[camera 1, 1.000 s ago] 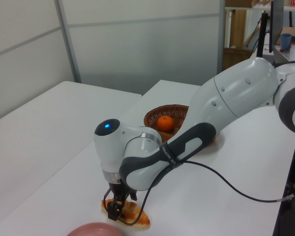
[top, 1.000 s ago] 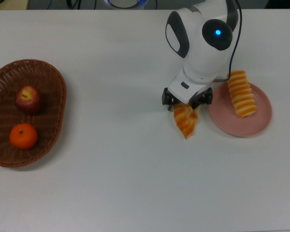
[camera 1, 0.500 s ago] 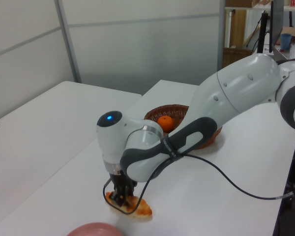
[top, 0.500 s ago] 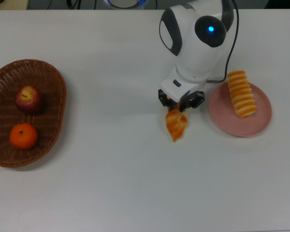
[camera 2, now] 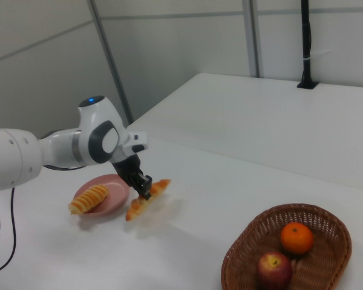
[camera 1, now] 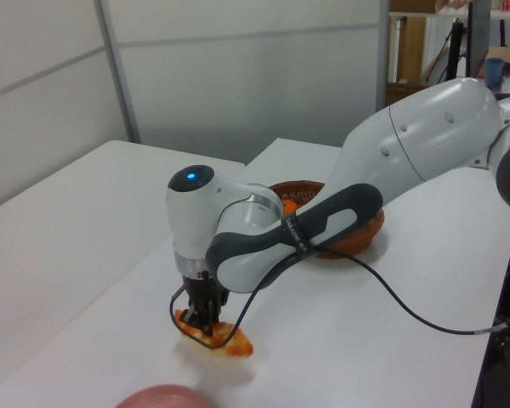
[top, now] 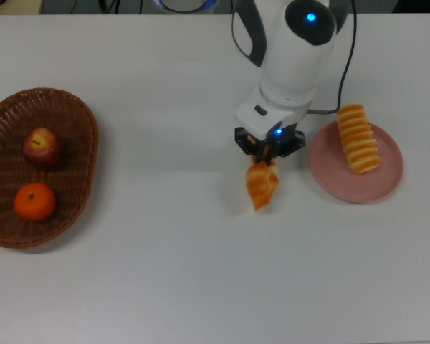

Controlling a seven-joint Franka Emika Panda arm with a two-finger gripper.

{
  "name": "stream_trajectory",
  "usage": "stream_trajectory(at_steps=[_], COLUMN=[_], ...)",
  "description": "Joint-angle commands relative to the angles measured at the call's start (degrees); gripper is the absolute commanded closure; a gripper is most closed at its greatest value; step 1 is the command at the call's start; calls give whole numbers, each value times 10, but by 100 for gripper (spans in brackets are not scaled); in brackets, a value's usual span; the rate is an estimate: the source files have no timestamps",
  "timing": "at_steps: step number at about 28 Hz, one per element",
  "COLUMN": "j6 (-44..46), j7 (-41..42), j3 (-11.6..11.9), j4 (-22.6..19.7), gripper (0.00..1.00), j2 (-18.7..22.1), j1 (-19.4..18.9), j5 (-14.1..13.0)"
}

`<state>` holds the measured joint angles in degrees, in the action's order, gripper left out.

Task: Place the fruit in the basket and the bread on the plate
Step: 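Carry the croissant bread onto the pink plate beside the roll and release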

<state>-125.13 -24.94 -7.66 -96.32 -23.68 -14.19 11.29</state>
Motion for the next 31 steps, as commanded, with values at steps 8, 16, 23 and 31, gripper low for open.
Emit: stream_trajectory(at_steps=[8, 16, 23, 31], j6=[16, 14, 15, 23], j7=[-7, -6, -8, -10], j3=[2, 2, 4, 9], j4=[25, 25, 26, 26], gripper=[100, 68, 36, 0], j2=[8, -8, -8, -1], j1=[-87, -131, -133, -131], j5=[8, 17, 18, 17])
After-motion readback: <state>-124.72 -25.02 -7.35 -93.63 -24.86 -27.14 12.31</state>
